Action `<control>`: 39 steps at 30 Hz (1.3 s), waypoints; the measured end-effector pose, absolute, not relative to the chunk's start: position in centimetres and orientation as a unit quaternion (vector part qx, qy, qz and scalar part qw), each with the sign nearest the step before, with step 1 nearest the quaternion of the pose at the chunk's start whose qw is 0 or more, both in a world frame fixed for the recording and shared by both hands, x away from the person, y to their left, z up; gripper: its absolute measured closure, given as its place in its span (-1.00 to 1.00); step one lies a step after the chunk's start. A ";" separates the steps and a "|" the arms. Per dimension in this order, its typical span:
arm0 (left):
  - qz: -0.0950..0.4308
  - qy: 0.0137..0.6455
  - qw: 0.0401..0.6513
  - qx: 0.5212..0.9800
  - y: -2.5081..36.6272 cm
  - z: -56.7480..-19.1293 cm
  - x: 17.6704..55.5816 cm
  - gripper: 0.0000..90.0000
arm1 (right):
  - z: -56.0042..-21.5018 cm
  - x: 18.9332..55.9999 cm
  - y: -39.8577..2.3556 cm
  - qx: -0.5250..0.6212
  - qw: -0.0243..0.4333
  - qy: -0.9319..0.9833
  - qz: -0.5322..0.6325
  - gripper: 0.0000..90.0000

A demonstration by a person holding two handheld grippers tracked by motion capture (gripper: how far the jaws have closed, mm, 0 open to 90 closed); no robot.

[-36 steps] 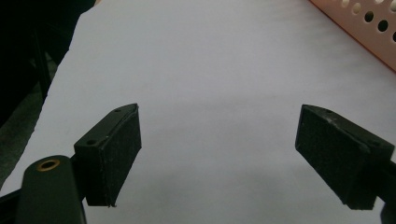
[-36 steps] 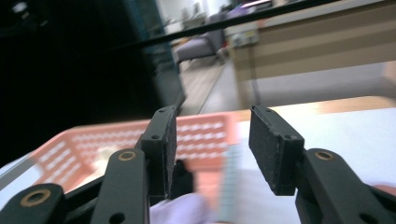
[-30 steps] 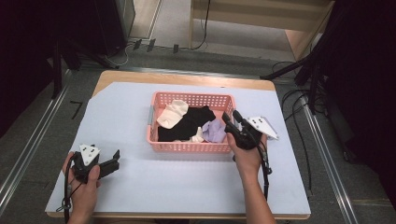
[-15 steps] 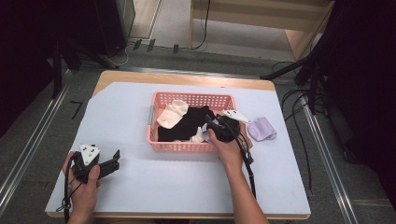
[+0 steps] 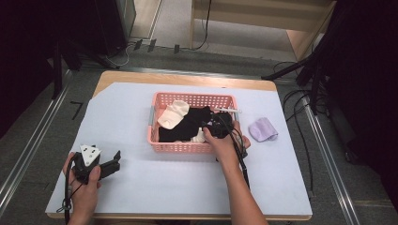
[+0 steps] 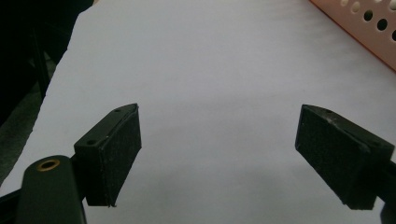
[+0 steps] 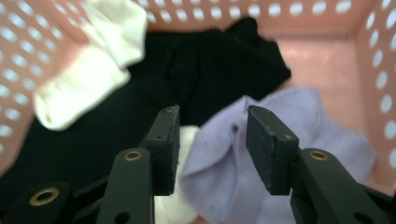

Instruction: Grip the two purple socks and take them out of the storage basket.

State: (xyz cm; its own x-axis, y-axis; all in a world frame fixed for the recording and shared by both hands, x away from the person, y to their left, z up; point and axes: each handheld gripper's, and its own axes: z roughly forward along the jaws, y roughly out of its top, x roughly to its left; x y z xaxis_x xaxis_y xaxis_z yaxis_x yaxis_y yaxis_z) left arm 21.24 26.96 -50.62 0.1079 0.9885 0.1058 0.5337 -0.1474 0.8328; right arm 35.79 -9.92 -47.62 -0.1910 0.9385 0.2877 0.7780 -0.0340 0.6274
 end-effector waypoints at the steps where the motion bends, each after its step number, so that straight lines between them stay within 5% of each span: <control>1: 0.352 0.568 0.323 0.671 27.0 -50.6 21.2 -0.66 | -47.7 35.9 -9.8 0.628 0.110 0.691 0.341 0.20; 7: 0.351 0.567 0.324 0.672 27.0 -50.6 21.2 -0.66 | -48.2 36.6 -8.8 0.627 0.098 0.731 0.252 0.12; 17: 0.350 0.566 0.322 0.673 26.9 -50.6 21.2 -0.66 | -48.3 36.7 -9.2 0.637 0.096 0.730 0.227 0.88; 26: 0.350 0.566 0.317 0.675 26.8 -50.6 21.2 -0.66 | -48.0 34.7 -10.4 0.587 0.184 0.701 0.362 0.93; 39: 0.351 0.566 0.318 0.675 26.8 -50.6 21.3 -0.66 | -47.7 32.6 -12.2 0.515 0.233 0.633 0.529 0.92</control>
State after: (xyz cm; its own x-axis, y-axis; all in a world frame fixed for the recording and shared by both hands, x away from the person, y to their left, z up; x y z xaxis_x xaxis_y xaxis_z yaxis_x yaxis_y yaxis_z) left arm 21.27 26.82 -50.61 0.1129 0.9871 0.1131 0.5411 -0.1566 0.8262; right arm 32.60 -12.22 -47.66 -0.3612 0.8983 0.2502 0.4059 -0.0901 0.9095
